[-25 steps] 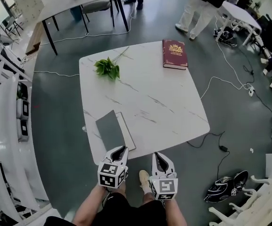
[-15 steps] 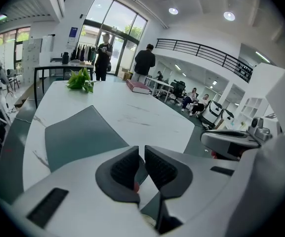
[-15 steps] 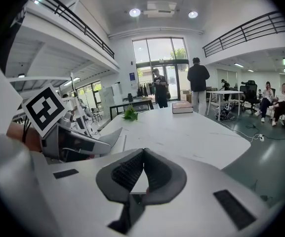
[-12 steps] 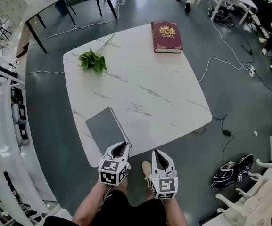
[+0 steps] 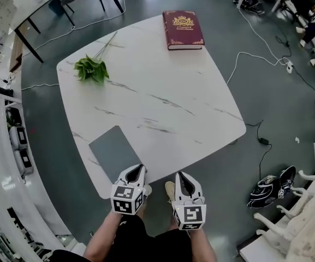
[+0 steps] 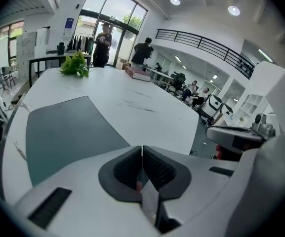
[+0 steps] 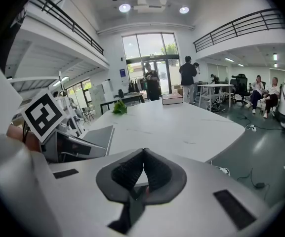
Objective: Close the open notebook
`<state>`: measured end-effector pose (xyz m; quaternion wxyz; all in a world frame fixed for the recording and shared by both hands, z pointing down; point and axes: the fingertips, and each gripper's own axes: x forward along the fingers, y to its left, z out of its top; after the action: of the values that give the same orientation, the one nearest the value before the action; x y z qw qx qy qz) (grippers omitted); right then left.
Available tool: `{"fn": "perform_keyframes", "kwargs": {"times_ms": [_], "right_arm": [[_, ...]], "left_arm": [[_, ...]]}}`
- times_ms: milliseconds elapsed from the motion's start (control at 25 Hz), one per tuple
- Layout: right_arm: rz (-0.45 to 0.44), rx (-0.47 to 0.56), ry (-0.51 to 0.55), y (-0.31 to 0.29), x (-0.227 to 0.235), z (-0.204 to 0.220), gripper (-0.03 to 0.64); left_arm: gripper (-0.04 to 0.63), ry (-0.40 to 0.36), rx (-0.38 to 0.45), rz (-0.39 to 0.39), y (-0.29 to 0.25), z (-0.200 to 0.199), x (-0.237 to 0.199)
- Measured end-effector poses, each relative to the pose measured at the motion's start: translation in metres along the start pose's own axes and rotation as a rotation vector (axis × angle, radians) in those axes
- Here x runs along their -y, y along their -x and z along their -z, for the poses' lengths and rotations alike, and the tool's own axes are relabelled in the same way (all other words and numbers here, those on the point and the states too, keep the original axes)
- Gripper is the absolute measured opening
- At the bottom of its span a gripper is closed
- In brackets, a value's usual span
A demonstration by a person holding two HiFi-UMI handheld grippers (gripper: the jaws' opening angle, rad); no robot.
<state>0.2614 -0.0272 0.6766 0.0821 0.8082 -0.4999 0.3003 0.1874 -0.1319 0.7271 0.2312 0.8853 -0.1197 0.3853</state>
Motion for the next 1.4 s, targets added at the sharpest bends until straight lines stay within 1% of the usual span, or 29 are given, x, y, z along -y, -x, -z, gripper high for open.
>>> {"fn": "perform_keyframes", "kwargs": {"times_ms": [280,520,760,1040,1200,1400], "right_arm": [[0.041,-0.014,-0.019,0.005,0.016,0.005,0.017],[0.035,0.000,-0.005,0.011,0.012,-0.003,0.017],[0.019,0.039,0.027,0.027,0.009,-0.028,0.017],[-0.018,0.123,0.080,0.057,-0.006,-0.076,0.017],[-0.060,0.175,0.119,0.079,-0.022,-0.105,0.017],[-0.138,0.240,0.174,0.101,-0.046,-0.138,0.017]], "left_arm": [[0.028,0.005,-0.026,0.027,-0.003,0.002,0.005],[0.028,-0.009,-0.001,0.025,0.001,-0.006,0.007],[0.028,-0.020,0.071,0.023,0.025,-0.034,0.022],[0.028,-0.038,0.176,-0.010,0.078,-0.067,0.037],[0.028,-0.044,0.252,-0.053,0.120,-0.084,0.045],[0.028,-0.032,0.358,-0.133,0.177,-0.099,0.049]]}}
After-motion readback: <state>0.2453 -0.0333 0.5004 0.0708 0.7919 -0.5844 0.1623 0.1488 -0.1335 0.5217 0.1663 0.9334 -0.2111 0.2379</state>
